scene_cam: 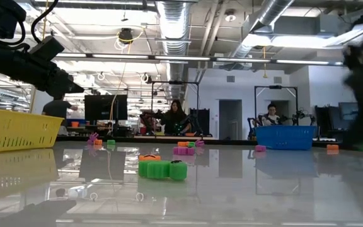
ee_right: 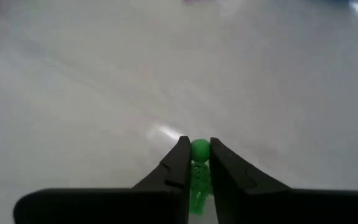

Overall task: Sort Halloween decoration
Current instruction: Put the green skeleton toy into the yellow bin, then put the purple skeleton toy into the blue bin

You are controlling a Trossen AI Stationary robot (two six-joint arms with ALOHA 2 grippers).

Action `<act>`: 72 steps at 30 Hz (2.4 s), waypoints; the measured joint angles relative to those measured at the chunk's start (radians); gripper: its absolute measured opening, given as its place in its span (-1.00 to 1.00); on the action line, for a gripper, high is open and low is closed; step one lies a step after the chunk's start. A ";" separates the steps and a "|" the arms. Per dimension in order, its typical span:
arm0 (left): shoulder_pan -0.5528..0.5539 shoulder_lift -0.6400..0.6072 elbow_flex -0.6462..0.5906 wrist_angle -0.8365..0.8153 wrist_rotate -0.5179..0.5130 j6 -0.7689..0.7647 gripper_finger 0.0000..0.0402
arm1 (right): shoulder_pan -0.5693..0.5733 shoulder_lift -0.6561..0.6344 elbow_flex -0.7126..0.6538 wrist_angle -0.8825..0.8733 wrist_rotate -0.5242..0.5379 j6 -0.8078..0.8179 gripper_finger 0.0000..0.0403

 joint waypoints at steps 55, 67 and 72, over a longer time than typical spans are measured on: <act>0.000 0.000 0.000 0.000 0.000 0.000 -0.91 | -0.795 0.954 1.400 1.312 -0.988 -1.630 -0.12; 0.000 0.000 0.000 0.001 0.006 0.000 -0.91 | -0.828 0.795 1.400 0.765 -1.218 -1.932 -0.01; 0.000 0.000 0.000 0.001 0.006 0.000 -0.91 | -0.803 0.667 1.400 0.360 -1.018 -2.208 -0.10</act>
